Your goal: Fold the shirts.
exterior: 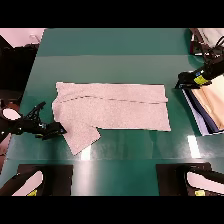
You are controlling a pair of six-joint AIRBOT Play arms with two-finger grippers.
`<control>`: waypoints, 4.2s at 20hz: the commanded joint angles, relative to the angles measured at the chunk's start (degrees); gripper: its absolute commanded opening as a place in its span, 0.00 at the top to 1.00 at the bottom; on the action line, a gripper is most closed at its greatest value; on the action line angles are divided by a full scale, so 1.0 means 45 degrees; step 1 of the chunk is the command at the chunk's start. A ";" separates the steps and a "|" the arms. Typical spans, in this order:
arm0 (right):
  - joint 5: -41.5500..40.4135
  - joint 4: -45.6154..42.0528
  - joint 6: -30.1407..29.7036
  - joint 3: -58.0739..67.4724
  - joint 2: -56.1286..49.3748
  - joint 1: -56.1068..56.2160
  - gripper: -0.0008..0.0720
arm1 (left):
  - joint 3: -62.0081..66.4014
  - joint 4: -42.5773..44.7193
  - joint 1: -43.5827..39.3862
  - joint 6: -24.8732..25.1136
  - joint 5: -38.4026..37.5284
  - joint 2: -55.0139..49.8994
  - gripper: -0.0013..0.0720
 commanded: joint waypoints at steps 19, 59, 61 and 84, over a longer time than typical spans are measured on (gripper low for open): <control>0.0029 0.0029 -0.0034 -0.4843 0.2084 -0.1681 0.61 | -0.0262 -0.1467 0.0000 0.1753 0.0146 0.0073 0.95; -0.3682 0.2259 -0.1540 -0.8835 0.3934 -0.2647 0.96 | 0.3531 -0.2288 0.0000 0.1511 0.1447 0.0976 0.95; -0.3740 0.2259 -0.1535 -0.8204 0.2827 -0.2215 0.96 | 0.3648 -0.3075 0.0000 0.1996 0.2137 0.0126 0.95; -0.3672 0.6717 -0.4663 -0.8534 -0.0437 -0.5328 0.27 | 0.6295 -0.3395 -0.0005 0.2229 0.0869 -0.3181 0.95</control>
